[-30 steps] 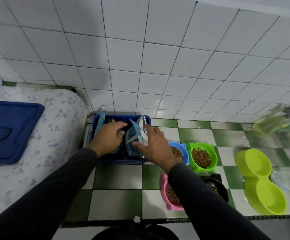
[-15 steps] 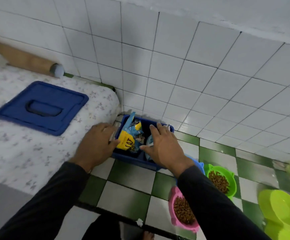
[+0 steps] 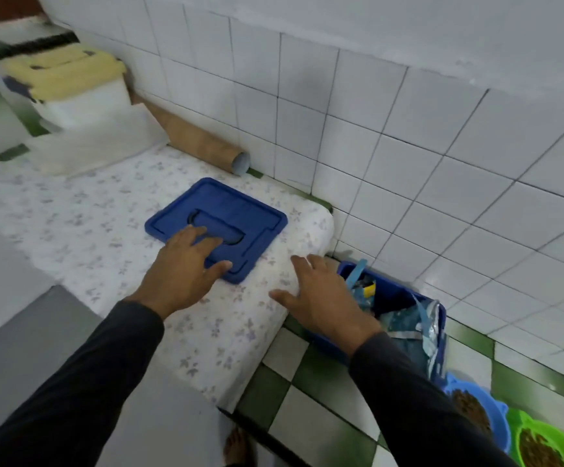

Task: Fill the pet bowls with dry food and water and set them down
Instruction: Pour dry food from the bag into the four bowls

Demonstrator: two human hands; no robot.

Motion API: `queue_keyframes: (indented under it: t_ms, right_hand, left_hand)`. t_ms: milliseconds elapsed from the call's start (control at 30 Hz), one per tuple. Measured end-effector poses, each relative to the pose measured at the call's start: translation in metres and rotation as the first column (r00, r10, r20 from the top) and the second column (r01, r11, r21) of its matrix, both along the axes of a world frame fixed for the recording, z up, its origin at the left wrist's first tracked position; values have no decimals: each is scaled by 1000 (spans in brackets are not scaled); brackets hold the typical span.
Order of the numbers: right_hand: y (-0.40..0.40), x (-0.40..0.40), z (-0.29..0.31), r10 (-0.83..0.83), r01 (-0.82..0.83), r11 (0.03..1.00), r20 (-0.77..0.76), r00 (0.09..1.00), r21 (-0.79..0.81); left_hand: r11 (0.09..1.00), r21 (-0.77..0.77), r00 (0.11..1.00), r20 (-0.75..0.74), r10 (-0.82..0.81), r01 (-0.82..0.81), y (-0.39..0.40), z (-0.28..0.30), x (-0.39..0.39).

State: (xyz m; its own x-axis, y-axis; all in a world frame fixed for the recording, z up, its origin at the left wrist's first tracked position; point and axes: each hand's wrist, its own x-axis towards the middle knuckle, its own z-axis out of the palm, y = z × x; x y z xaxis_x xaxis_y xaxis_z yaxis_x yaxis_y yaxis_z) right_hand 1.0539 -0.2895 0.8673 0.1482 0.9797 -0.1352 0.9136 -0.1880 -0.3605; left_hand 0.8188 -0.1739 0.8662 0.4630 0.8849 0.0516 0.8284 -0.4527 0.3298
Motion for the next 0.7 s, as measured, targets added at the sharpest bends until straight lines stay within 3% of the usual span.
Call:
queue_keyframes:
  t_ms: [367, 533, 700]
  right_hand:
    - [80, -65, -3, -68, 70, 995, 30, 997, -78]
    - [95, -76, -6, -146, 158, 985, 149, 978, -73]
    - [102, -79, -11, -207, 216, 976, 156, 966, -38]
  left_hand:
    - [989, -120, 996, -4, 84, -84, 114, -11, -60]
    - [982, -181, 999, -14, 45, -47, 143, -17, -61]
    - [985, -172, 999, -30, 18, -23, 159, -24, -55]
